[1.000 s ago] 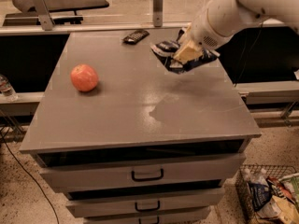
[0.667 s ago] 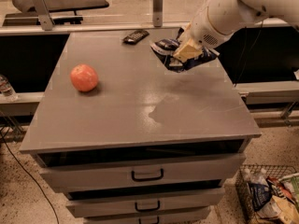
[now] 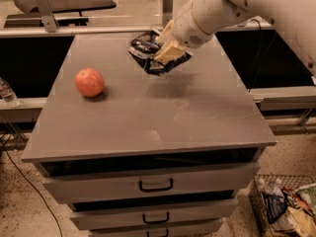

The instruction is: Move blue chip bag near apple

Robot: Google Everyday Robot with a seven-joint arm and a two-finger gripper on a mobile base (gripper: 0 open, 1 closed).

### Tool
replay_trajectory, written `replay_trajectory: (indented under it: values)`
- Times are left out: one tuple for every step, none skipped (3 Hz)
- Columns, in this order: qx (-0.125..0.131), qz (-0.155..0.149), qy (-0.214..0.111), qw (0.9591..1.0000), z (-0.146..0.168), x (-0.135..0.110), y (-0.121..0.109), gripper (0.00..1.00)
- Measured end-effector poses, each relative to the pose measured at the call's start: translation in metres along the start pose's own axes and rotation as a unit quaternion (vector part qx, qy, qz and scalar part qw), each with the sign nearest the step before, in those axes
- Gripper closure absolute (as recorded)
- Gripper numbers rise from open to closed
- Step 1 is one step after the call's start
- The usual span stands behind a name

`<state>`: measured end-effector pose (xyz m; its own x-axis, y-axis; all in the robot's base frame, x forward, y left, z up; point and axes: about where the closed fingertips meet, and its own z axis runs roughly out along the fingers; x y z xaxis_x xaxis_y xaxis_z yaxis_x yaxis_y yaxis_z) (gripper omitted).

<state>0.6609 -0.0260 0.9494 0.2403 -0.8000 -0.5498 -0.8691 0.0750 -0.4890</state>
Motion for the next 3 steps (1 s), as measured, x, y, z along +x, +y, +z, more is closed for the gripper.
replay_trajectory:
  values:
    - [-0.052,-0.06,-0.059,0.9951,0.032,-0.033,-0.002,1.0]
    - [-0.116,-0.122,-0.105,0.9802,0.053,-0.055,0.009,1.0]
    - [-0.154,-0.158,-0.118,0.9681,0.066,-0.055,0.018,1.0]
